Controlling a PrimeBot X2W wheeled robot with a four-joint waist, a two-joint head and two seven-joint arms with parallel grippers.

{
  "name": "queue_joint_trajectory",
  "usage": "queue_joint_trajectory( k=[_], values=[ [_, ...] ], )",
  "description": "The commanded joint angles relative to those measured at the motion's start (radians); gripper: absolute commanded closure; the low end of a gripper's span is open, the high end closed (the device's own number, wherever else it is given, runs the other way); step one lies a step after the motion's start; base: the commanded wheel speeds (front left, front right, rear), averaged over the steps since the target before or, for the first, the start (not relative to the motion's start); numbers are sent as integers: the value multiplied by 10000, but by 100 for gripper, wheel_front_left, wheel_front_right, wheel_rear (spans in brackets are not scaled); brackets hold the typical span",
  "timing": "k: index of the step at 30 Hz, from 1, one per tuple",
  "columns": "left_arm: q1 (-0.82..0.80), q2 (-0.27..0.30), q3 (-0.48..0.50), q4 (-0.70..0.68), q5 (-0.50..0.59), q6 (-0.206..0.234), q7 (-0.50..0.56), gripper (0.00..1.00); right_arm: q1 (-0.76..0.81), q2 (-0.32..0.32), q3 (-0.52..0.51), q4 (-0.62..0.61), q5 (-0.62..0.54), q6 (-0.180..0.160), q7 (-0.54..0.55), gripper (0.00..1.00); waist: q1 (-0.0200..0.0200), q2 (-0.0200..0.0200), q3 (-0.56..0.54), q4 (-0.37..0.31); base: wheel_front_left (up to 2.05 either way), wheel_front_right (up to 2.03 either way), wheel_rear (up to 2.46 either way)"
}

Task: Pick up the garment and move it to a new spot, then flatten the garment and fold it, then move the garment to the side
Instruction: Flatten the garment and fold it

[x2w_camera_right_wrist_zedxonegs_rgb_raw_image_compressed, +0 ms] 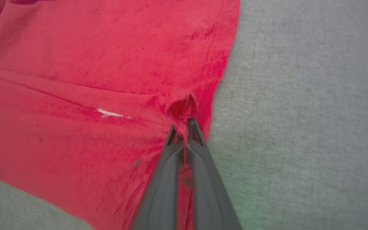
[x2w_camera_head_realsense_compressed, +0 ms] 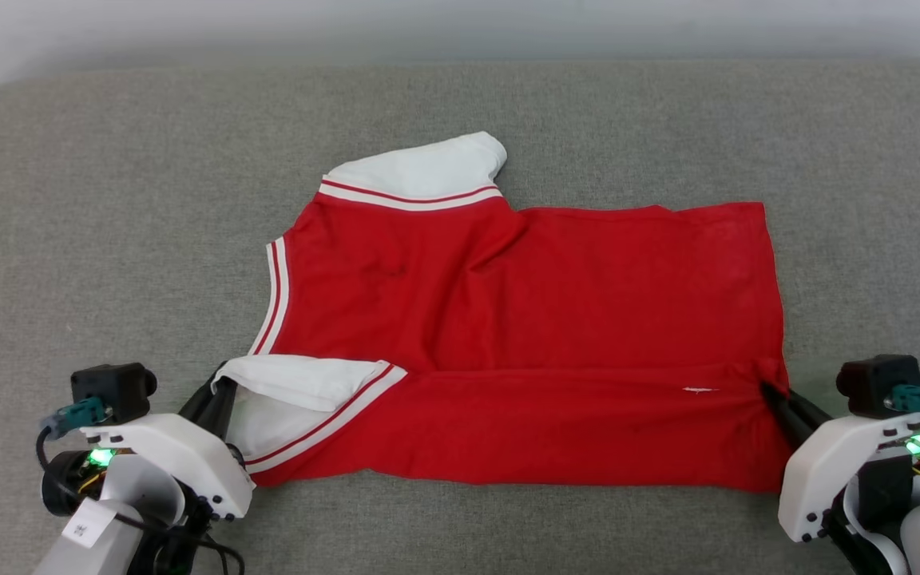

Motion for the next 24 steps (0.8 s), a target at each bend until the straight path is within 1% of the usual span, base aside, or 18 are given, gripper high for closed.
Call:
queue_joint_trajectory(
  k=[1,3,4,5,6,7,8,9,10,11,15,18,21,24],
  values=[
    [-174,-39,-28,169,-38,-93,78,100,-237,-8,66,153,83,-11,-54,100,-3,0,151,-47,0,0,0],
    [-355,-113,-129,497,-65,-219,179,100,-393,-26,213,501,55,-11,-153,100,-3,0,194,-33,0,0,0],
    [-444,-166,-189,635,-77,-288,223,100,-451,-11,288,663,113,-11,-190,91,-3,0,209,-19,0,0,0],
    [-507,-234,-273,799,-101,-357,292,100,-488,-20,405,845,177,-11,-208,78,-3,0,210,-2,0,0,0],
    [-570,-284,-328,931,-105,-408,315,100,-501,-57,514,996,240,-9,-199,52,-3,0,194,18,0,0,0],
    [-644,-333,-397,1049,-84,-465,319,98,-514,-65,586,1106,357,-8,-260,0,-3,0,160,41,0,0,0],
    [-694,-381,-448,1179,-72,-501,305,79,-518,-111,626,1199,381,-9,-343,0,-3,0,105,65,0,0,0],
    [-722,-441,-481,1286,-73,-545,248,52,-504,-103,634,1218,467,-9,-570,0,-3,0,27,89,0,0,0],
    [-743,-506,-426,1384,-119,-541,115,17,-488,-74,619,1202,546,-11,-825,0,-3,0,-71,90,0,0,0],
    [-744,-516,-397,1503,-110,-534,14,0,-471,-106,623,1169,494,-9,-1147,0,-3,0,-187,75,0,0,0],
    [-655,-492,-333,1814,-85,-439,-187,0,-239,155,411,1083,388,-9,-2492,0,-3,0,-699,27,0,0,0],
    [-558,-286,-327,1917,-11,-427,-174,0,-10,368,200,1017,121,-9,-3250,0,-3,0,-1132,-22,0,0,0],
    [-463,-22,-341,1935,3,-458,4,0,244,591,-18,858,-140,-8,-3596,0,-3,0,-1528,-95,0,0,0],
    [-380,299,-416,1795,-64,-525,487,0,527,792,-222,609,-363,-8,-3576,0,-3,0,-1861,-144,0,0,0]
  ],
)
